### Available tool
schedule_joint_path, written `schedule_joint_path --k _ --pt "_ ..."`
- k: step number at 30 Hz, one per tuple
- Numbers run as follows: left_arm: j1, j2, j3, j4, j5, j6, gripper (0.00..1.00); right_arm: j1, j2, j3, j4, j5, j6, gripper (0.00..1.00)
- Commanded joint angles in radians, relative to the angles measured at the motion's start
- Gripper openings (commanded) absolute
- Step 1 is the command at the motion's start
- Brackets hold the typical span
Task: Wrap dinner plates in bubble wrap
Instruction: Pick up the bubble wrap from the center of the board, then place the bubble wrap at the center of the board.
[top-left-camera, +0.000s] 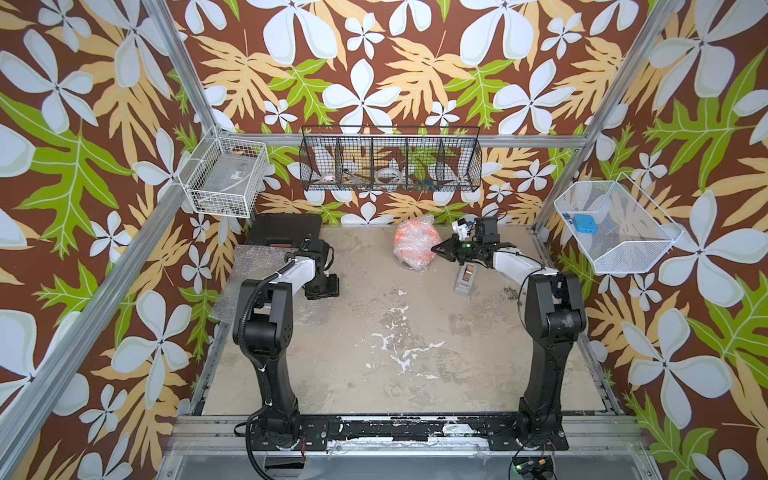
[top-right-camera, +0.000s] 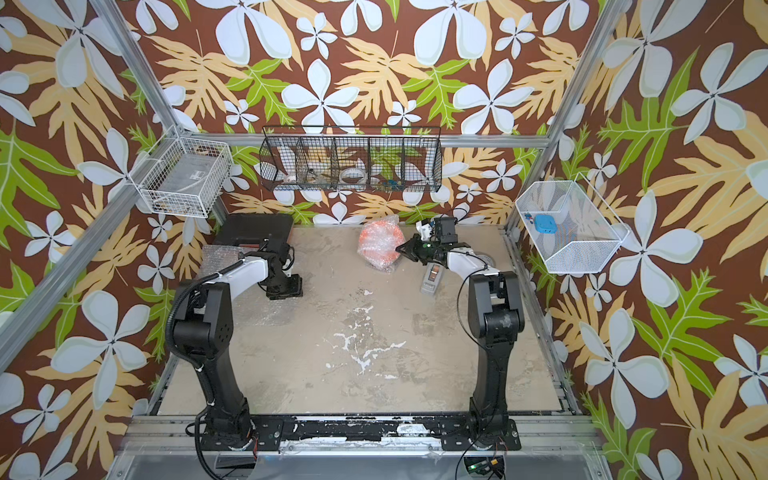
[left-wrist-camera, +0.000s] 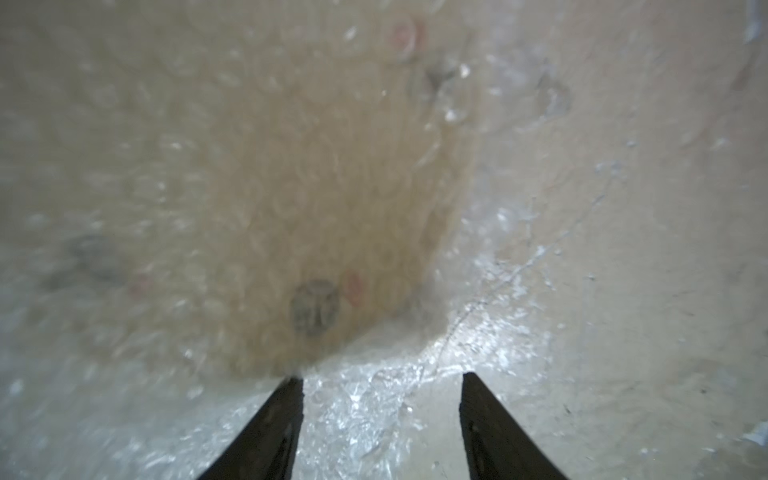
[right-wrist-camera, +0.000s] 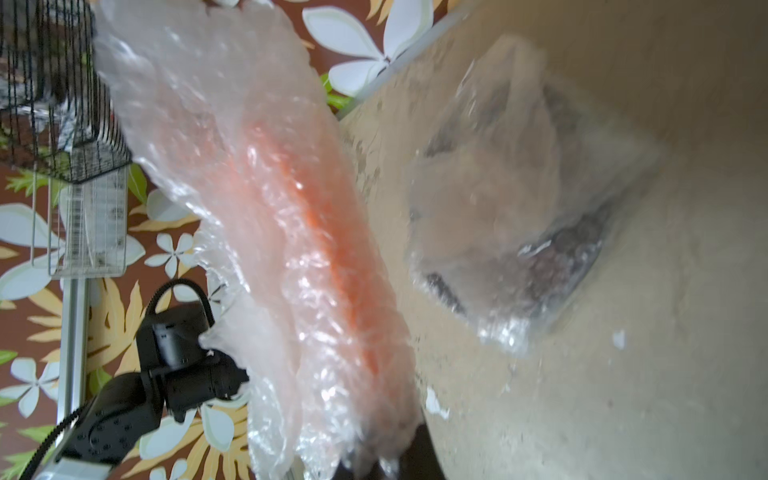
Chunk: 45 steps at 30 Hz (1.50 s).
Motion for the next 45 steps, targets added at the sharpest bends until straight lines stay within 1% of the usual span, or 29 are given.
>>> schedule_joint_path --k 1,3,4,5,6,7,8,10,12,13,16,18,21,23,26,29,31,33,35,36,37,38,39,40,41,43,45 --pt "0.003 0.045 -0.004 -0.022 0.028 0.019 0.62 0.002 0.108 0.141 -0.09 -0.006 0.023 0.0" --pt "0.003 0.078 -0.017 -0.007 0.028 0.013 0.61 0.001 0.168 0.214 -0.12 0.009 0.025 0.0" --pt "0.004 0.093 -0.023 -0.001 0.028 0.013 0.59 0.001 0.191 0.244 -0.135 0.018 0.025 0.02" --pt "0.006 0.108 -0.025 0.003 0.025 0.011 0.54 0.0 0.206 0.265 -0.143 0.022 0.026 0.1" --pt "0.005 0.117 -0.028 0.001 0.021 0.01 0.47 -0.001 0.211 0.272 -0.143 0.021 0.031 0.19" --pt "0.005 0.12 -0.032 0.0 0.02 0.008 0.36 -0.002 0.208 0.277 -0.147 0.022 0.033 0.28" --pt "0.005 0.115 -0.042 0.002 0.023 0.007 0.28 -0.001 0.193 0.274 -0.148 0.028 0.033 0.33" --pt "0.005 0.086 -0.068 0.009 0.023 -0.003 0.16 -0.002 0.157 0.258 -0.15 0.036 0.031 0.41" --pt "0.005 0.038 -0.092 0.009 0.031 -0.011 0.04 -0.001 0.114 0.239 -0.159 0.042 0.021 0.45" --pt "0.005 0.001 -0.104 0.006 0.038 -0.016 0.0 -0.001 0.086 0.221 -0.166 0.049 0.013 0.47" --pt "-0.009 -0.116 -0.135 -0.018 0.096 -0.036 0.0 -0.006 -0.012 0.143 -0.177 0.065 -0.008 0.49" --pt "-0.054 -0.191 -0.147 -0.048 0.14 -0.053 0.0 -0.011 -0.083 0.071 -0.174 0.075 -0.024 0.5" --pt "-0.188 -0.281 -0.171 -0.054 0.217 -0.116 0.0 -0.018 -0.197 -0.04 -0.176 0.094 -0.051 0.5" --pt "-0.313 -0.307 -0.183 -0.012 0.271 -0.193 0.0 -0.028 -0.264 -0.11 -0.17 0.094 -0.062 0.5" --pt "-0.492 -0.288 -0.173 0.085 0.337 -0.311 0.0 -0.044 -0.337 -0.172 -0.179 0.094 -0.078 0.5" --pt "-0.63 -0.226 -0.151 0.236 0.416 -0.428 0.0 -0.057 -0.373 -0.188 -0.204 0.091 -0.104 0.5" --pt "-0.705 -0.154 -0.1 0.296 0.443 -0.452 0.0 -0.061 -0.388 -0.194 -0.218 0.098 -0.117 0.5" --pt "-0.771 -0.064 -0.005 0.275 0.429 -0.431 0.0 -0.061 -0.402 -0.199 -0.222 0.102 -0.122 0.5" --pt "-0.811 0.023 0.078 0.268 0.456 -0.442 0.0 -0.062 -0.403 -0.205 -0.219 0.095 -0.124 0.5" --pt "-0.822 0.044 0.097 0.282 0.465 -0.459 0.04 -0.062 -0.397 -0.207 -0.221 0.093 -0.124 0.5" --pt "-0.829 0.057 0.11 0.31 0.488 -0.478 0.13 -0.061 -0.394 -0.206 -0.222 0.091 -0.127 0.49" --pt "-0.83 0.059 0.114 0.335 0.512 -0.494 0.24 -0.06 -0.388 -0.205 -0.222 0.091 -0.126 0.49" --pt "-0.829 0.052 0.12 0.338 0.515 -0.496 0.32 -0.058 -0.386 -0.206 -0.219 0.092 -0.127 0.49" --pt "-0.821 0.036 0.131 0.322 0.495 -0.483 0.39 -0.055 -0.382 -0.205 -0.216 0.098 -0.127 0.49" --pt "-0.808 0.014 0.137 0.296 0.467 -0.464 0.44 -0.046 -0.375 -0.201 -0.215 0.098 -0.125 0.49" --pt "-0.766 -0.044 0.117 0.243 0.416 -0.427 0.49 -0.015 -0.353 -0.184 -0.209 0.099 -0.127 0.48" --pt "-0.699 -0.12 0.048 0.195 0.345 -0.392 0.49 0.025 -0.321 -0.161 -0.194 0.102 -0.116 0.48"
